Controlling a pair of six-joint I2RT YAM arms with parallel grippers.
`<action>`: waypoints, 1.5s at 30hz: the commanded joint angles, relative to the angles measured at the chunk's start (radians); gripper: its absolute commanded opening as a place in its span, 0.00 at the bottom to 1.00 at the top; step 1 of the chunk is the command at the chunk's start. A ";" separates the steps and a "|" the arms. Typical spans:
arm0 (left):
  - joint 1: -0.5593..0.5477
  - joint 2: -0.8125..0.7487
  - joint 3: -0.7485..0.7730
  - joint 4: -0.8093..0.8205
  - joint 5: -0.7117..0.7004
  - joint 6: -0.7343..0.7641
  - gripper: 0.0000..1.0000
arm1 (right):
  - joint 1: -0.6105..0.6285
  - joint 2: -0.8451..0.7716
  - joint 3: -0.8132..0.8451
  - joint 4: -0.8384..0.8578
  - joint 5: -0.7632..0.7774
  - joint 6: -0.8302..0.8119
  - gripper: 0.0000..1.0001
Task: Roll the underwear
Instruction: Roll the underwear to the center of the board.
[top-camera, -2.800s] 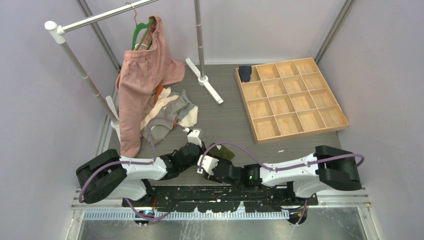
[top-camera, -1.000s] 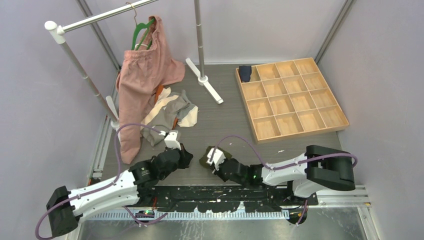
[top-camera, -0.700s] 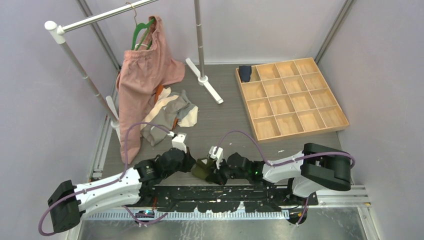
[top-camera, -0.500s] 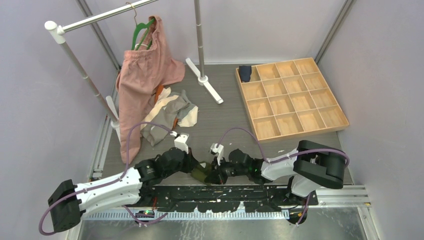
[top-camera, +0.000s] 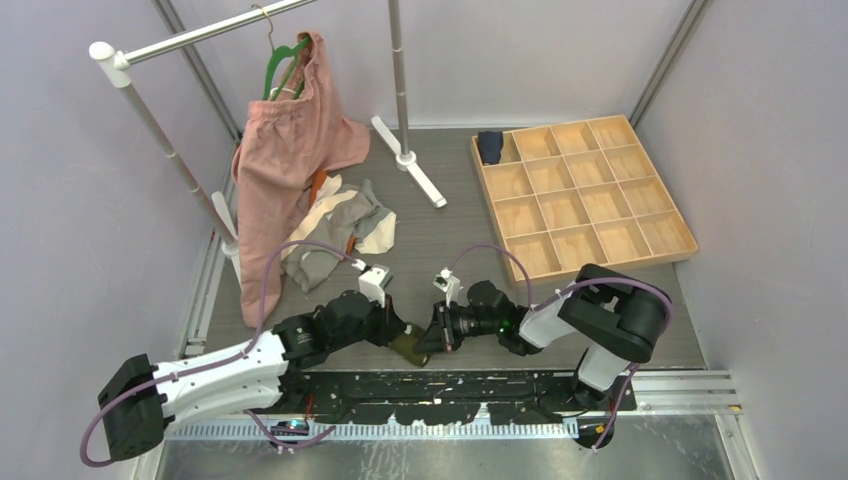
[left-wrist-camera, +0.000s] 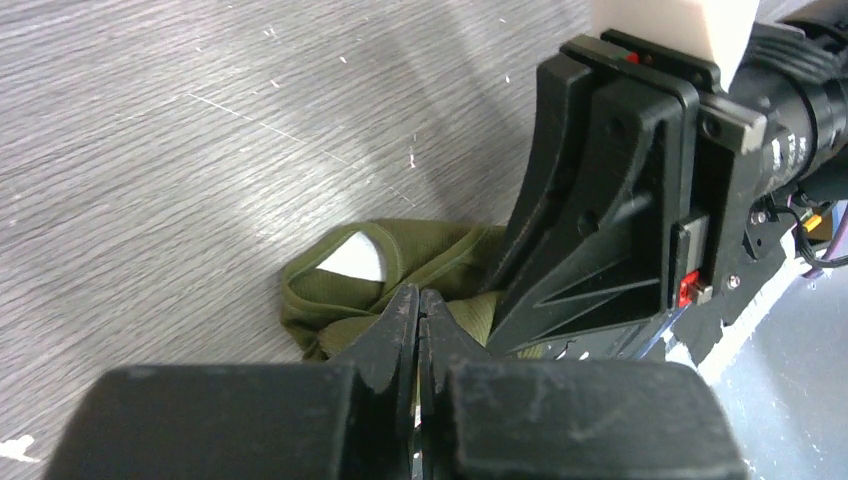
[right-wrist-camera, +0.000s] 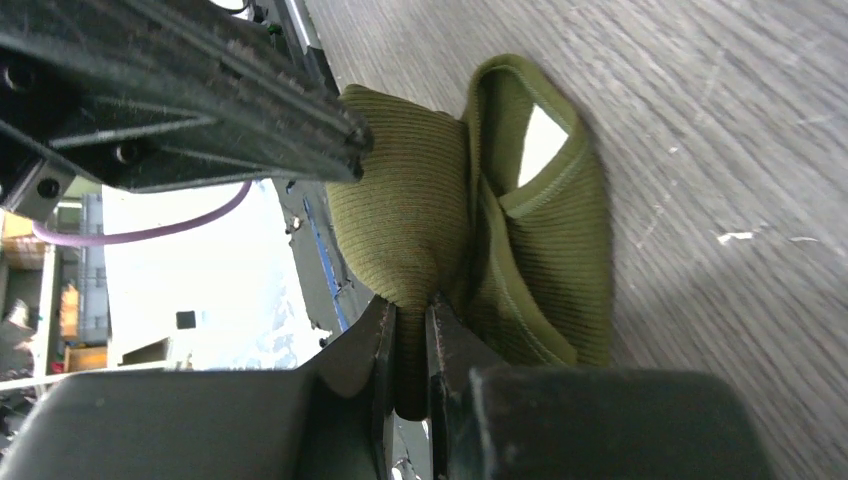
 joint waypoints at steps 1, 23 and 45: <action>0.000 0.045 0.037 0.095 0.070 0.032 0.01 | -0.034 0.038 -0.018 0.032 -0.006 0.078 0.02; -0.002 0.116 0.068 0.094 0.163 0.052 0.01 | -0.062 -0.099 0.032 -0.362 0.113 -0.059 0.26; -0.010 0.359 0.003 0.240 0.046 0.008 0.01 | -0.061 -0.231 0.063 -0.501 0.138 -0.093 0.45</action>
